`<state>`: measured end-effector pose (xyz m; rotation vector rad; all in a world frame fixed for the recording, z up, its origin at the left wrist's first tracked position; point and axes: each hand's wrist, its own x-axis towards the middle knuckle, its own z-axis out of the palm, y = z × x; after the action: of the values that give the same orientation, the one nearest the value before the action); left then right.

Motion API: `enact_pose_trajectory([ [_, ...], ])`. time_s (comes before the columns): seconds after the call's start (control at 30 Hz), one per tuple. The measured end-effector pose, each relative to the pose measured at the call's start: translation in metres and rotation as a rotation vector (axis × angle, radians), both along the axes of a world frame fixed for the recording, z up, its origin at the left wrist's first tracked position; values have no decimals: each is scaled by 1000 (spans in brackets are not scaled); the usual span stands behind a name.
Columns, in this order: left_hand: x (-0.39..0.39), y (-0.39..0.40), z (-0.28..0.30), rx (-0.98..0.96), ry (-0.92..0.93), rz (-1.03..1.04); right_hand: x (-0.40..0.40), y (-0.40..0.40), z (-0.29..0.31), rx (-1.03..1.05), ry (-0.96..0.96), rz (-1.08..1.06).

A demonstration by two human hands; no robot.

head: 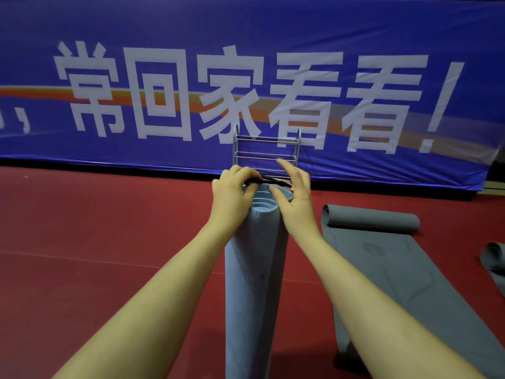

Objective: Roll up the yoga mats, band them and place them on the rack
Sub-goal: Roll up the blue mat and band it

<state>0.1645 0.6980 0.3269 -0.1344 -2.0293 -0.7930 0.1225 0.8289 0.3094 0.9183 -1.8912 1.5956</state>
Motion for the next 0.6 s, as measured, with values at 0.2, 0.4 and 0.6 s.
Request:
enact_pose_trajectory([
  [0.2,4,1,-2,-47,80,99,-3,-2,1,41,124,-82],
  [0.4,16,0,-9,44,160,385,4,-6,-4,91,124,-174],
  [0.6,19,-2,-7,219,-215,503,10,-17,-13,-58,43,-281],
])
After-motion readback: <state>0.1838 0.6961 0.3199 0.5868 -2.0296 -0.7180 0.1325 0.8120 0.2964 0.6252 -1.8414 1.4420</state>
